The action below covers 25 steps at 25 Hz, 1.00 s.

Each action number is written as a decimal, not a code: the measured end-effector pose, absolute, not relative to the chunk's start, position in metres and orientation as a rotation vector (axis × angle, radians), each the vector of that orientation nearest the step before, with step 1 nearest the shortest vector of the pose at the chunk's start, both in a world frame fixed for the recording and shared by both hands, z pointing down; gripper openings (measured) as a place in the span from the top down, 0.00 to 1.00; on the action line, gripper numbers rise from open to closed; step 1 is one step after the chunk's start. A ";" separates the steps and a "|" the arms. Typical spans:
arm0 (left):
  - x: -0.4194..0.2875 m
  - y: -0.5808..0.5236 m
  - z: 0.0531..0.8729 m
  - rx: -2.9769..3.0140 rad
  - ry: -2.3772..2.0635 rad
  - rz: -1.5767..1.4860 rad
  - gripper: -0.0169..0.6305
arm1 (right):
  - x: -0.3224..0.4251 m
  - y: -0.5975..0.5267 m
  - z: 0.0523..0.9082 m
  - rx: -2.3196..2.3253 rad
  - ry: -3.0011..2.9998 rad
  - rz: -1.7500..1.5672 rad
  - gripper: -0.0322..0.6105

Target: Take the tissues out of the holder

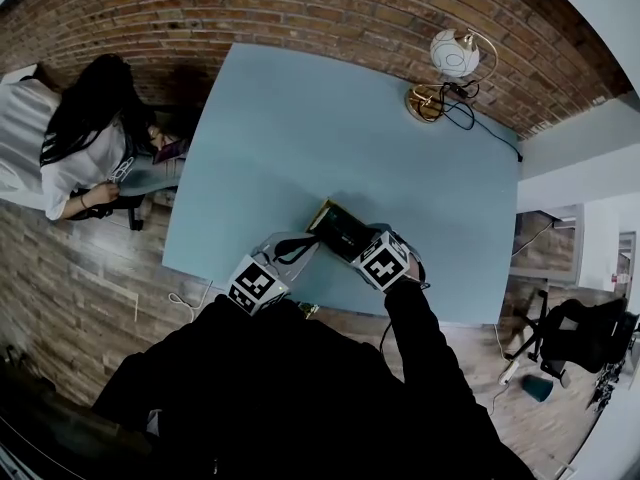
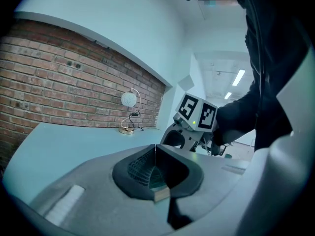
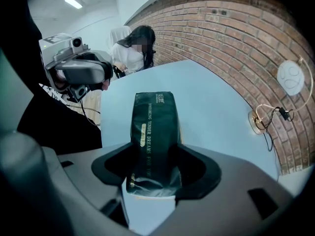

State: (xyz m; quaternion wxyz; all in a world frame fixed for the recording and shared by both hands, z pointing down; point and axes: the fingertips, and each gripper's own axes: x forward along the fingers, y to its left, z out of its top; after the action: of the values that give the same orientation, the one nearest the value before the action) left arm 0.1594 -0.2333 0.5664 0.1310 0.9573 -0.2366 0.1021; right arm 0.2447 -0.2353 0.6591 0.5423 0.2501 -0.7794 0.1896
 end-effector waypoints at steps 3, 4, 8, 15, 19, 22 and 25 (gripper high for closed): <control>0.153 -0.229 0.565 2.780 -0.713 0.306 0.96 | 0.241 -0.234 0.655 0.596 -1.853 0.440 0.52; 0.150 -0.227 0.565 2.779 -0.723 0.305 0.96 | 0.240 -0.233 0.654 0.596 -1.854 0.437 0.52; 0.143 -0.218 0.563 2.782 -0.752 0.307 0.96 | 0.236 -0.227 0.649 0.593 -1.857 0.435 0.52; 0.132 -0.202 0.560 2.784 -0.797 0.309 0.96 | 0.221 -0.214 0.641 0.581 -1.875 0.426 0.52; 0.126 -0.192 0.560 2.790 -0.820 0.324 0.96 | 0.215 -0.204 0.639 0.575 -1.877 0.409 0.52; 0.122 -0.186 0.560 2.788 -0.835 0.326 0.96 | 0.211 -0.198 0.638 0.575 -1.881 0.402 0.52; 0.118 -0.179 0.562 2.782 -0.847 0.325 0.96 | 0.207 -0.193 0.638 0.573 -1.890 0.407 0.52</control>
State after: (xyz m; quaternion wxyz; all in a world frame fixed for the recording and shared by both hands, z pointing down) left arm 0.1182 -0.1793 0.5619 0.1074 0.9452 -0.2877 0.1104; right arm 0.2074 -0.1930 0.6384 0.5333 0.2403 -0.7929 0.1705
